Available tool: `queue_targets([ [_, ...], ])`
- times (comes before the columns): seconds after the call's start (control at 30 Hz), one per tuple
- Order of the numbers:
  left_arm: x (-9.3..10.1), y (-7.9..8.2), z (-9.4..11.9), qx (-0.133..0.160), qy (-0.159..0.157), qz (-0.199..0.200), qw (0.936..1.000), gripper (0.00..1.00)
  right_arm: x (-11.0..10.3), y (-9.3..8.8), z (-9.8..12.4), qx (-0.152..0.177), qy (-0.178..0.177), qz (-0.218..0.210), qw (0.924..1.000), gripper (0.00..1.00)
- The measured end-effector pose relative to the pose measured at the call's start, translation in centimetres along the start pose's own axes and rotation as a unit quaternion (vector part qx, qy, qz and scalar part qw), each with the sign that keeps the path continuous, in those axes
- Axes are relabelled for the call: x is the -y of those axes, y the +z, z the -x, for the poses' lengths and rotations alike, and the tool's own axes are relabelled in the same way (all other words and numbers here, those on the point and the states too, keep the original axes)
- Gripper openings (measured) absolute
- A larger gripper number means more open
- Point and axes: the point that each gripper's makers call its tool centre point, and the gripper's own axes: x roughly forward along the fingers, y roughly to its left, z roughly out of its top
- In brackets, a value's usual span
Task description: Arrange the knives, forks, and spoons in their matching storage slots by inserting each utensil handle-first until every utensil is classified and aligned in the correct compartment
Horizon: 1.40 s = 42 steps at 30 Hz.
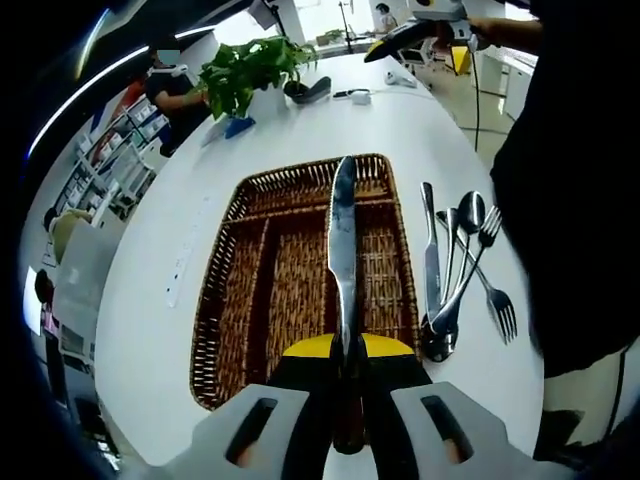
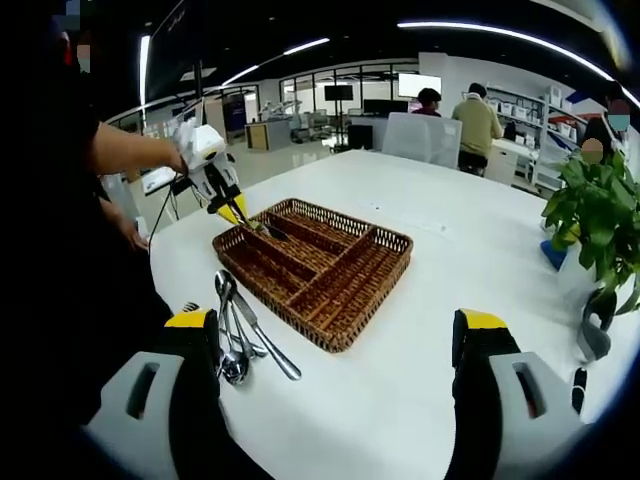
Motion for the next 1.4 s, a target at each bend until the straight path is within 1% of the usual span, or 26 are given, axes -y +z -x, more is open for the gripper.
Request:
queue_targets([
  [0.17, 0.2, -0.5, -1.0, -0.004, -0.009, -0.001, 1.0000, 0.06, -0.1, 0.0, 0.0, -0.001, -0.001, -0.002, 1.0000, 1.00],
  [0.33, 0.1, -1.1, -1.6, -0.008, -0.008, 0.002, 0.9999, 0.06, -0.2, 0.1, 0.2, -0.001, -0.003, -0.003, 1.0000, 1.00],
  [0.53, -0.1, -1.2, -2.3, -0.009, -0.014, 0.007, 0.9998, 0.06, -0.1, -0.1, 0.4, -0.003, -0.007, -0.006, 1.0000, 1.00],
  [0.67, -0.1, -1.6, -3.1, -0.017, -0.017, 0.008, 0.9997, 0.06, -0.1, -0.1, 0.5, -0.004, -0.008, -0.006, 0.9999, 1.00],
  [0.8, 0.1, -1.7, -3.7, -0.017, -0.025, 0.008, 0.9995, 0.06, 0.0, -0.1, 0.6, -0.006, -0.008, -0.005, 0.9999, 1.00],
  [0.9, 0.1, -2.3, -4.5, -0.028, -0.030, 0.007, 0.9992, 0.06, 0.0, -0.1, 0.5, -0.006, -0.008, -0.006, 0.9999, 1.00],
  [1.03, 0.0, -2.4, -5.1, -0.027, -0.025, 0.012, 0.9992, 0.06, -0.3, -0.3, 0.4, -0.009, -0.006, -0.007, 0.9999, 1.00],
  [1.13, -0.2, -2.6, -5.4, -0.030, -0.025, 0.009, 0.9992, 0.06, -0.6, -0.4, 0.4, -0.012, -0.003, -0.004, 0.9999, 1.00],
  [1.3, 0.1, -2.9, -6.0, -0.037, -0.034, 0.004, 0.9987, 0.06, -0.6, -0.4, 0.4, -0.015, -0.002, -0.004, 0.9999, 1.00],
  [1.4, 0.0, -3.1, -6.4, -0.041, -0.033, 0.007, 0.9986, 0.06, -0.8, -0.2, 0.3, -0.015, 0.000, -0.003, 0.9999, 1.00],
])
